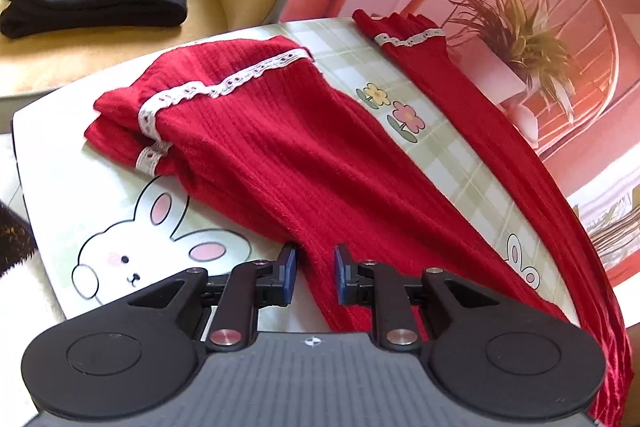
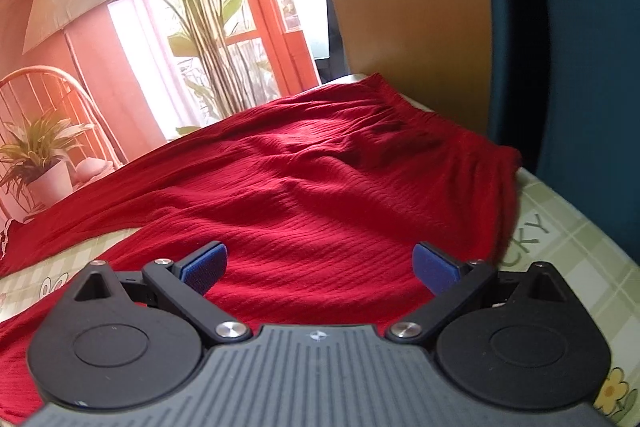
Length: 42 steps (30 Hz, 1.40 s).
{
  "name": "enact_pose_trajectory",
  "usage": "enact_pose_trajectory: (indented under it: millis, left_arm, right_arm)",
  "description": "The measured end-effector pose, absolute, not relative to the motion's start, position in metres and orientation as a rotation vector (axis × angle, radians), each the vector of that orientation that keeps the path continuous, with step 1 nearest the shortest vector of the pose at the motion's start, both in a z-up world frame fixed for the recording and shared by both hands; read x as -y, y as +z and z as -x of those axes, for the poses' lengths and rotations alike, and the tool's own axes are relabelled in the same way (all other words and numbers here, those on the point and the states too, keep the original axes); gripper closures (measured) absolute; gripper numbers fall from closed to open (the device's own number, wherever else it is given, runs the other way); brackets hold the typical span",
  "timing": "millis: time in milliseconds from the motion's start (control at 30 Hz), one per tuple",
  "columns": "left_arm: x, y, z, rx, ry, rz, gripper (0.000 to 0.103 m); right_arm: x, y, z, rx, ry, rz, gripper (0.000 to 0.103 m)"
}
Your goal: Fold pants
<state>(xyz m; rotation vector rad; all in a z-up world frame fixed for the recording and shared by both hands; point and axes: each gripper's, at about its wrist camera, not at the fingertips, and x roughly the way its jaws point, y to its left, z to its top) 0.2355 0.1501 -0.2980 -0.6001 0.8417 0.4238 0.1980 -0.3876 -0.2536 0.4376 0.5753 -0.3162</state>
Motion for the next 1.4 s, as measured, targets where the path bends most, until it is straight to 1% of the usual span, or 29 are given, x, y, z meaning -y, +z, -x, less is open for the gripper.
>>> enact_pose_trajectory:
  millis: [33,267,467,533,600,700,867,1267,1333,1400]
  left_arm:
    - [-0.150,-0.298,-0.238,-0.853,0.429,0.586,0.098]
    - [-0.156,-0.299,-0.232,-0.848,0.428,0.594,0.098]
    - [-0.157,-0.300,-0.230,-0.844,0.430,0.598,0.096]
    - [-0.157,-0.300,-0.230,-0.842,0.435,0.609,0.096]
    - [-0.157,-0.300,-0.230,-0.841,0.436,0.613,0.096]
    - [-0.158,-0.300,-0.229,-0.833,0.432,0.616,0.095]
    - [-0.160,-0.301,-0.227,-0.819,0.435,0.650,0.095]
    - [-0.166,-0.303,-0.224,-0.800,0.417,0.704,0.095]
    - [-0.165,-0.302,-0.226,-0.795,0.421,0.695,0.094]
    - [-0.162,-0.302,-0.230,-0.789,0.425,0.678,0.090]
  right_arm:
    - [0.388,-0.254,-0.194,-0.572,-0.324,-0.436,0.002]
    - [0.406,-0.263,-0.167,-0.573,-0.391,-0.464,0.003]
    - [0.432,-0.275,-0.156,-0.552,-0.432,-0.535,0.013]
    - [0.440,-0.279,-0.158,-0.554,-0.432,-0.545,0.021]
    - [0.448,-0.283,-0.161,-0.560,-0.439,-0.553,0.025]
    - [0.460,-0.290,-0.165,-0.566,-0.446,-0.592,0.028]
    - [0.459,-0.293,-0.168,-0.543,-0.410,-0.558,0.028]
    - [0.455,-0.295,-0.189,-0.496,-0.401,-0.591,0.029]
    - [0.454,-0.296,-0.190,-0.492,-0.404,-0.590,0.029]
    - [0.453,-0.296,-0.189,-0.491,-0.404,-0.591,0.029]
